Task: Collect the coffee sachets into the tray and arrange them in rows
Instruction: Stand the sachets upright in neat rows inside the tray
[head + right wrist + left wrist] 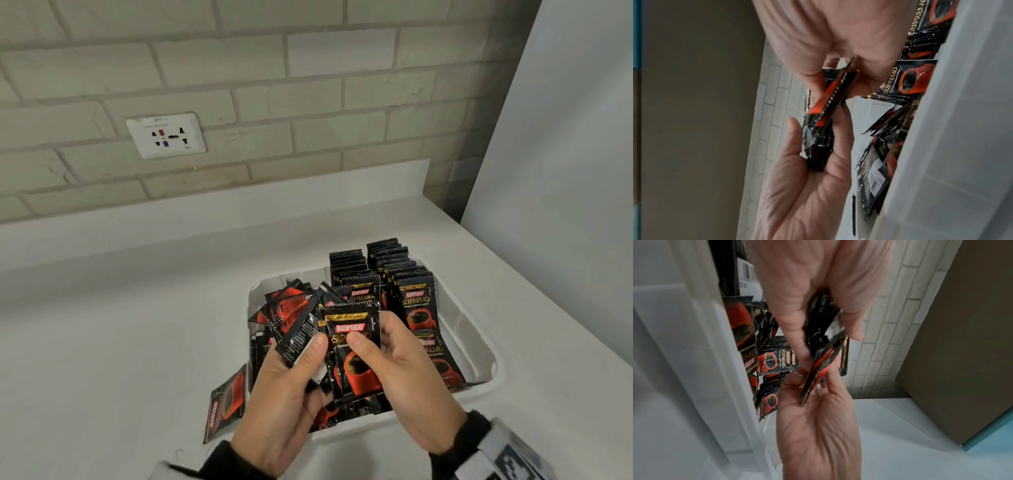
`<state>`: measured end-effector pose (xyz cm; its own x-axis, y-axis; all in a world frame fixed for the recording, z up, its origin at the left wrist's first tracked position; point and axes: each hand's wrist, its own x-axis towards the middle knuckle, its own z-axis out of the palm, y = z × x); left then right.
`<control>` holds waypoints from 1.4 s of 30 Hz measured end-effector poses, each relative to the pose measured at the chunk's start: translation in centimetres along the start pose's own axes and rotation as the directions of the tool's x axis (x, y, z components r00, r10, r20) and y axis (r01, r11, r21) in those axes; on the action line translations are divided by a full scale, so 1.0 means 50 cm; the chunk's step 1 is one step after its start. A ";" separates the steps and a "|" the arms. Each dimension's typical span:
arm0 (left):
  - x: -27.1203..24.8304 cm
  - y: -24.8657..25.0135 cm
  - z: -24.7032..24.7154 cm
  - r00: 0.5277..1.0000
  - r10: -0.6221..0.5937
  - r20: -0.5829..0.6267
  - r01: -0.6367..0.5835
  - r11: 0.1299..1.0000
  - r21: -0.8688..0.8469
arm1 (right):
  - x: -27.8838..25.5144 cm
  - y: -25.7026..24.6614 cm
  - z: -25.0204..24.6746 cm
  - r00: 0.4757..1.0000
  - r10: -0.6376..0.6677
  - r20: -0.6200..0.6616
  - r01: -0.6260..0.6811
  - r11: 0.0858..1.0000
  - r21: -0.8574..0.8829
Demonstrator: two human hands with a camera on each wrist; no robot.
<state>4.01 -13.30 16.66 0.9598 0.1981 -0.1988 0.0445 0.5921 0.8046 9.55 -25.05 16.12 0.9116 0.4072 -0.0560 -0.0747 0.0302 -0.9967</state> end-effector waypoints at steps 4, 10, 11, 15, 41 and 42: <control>0.003 -0.003 0.005 0.999 0.044 -0.018 -0.042 0.995 0.093 | 0.002 0.015 0.001 0.999 -0.016 -0.034 0.014 0.999 -0.043; 0.008 -0.005 -0.004 0.998 0.044 -0.040 -0.038 0.990 0.138 | 0.010 -0.002 -0.020 0.991 -0.131 -0.018 0.119 0.942 -0.314; 0.009 -0.005 -0.007 0.999 0.039 -0.033 -0.034 0.990 0.138 | 0.011 -0.013 -0.027 0.984 -0.176 0.006 0.166 0.915 -0.369; 0.010 -0.012 -0.012 1.000 0.018 -0.011 -0.016 0.986 0.164 | 0.017 -0.059 -0.046 0.960 -0.240 0.142 0.279 0.827 -0.488; 0.001 0.034 -0.074 0.963 0.157 -0.217 -0.151 0.987 0.045 | 0.208 -0.091 -0.100 0.937 0.075 0.342 0.315 0.244 -0.917; 0.000 0.035 -0.077 0.963 0.159 -0.220 -0.153 0.987 0.043 | 0.213 -0.088 -0.097 0.936 0.085 0.341 0.316 0.221 -0.923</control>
<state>3.03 -9.24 15.89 0.8700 0.4564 -0.1868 -0.0908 0.5207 0.8489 21.54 -25.27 19.65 0.7095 0.6948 -0.1178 0.6442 -0.7072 -0.2915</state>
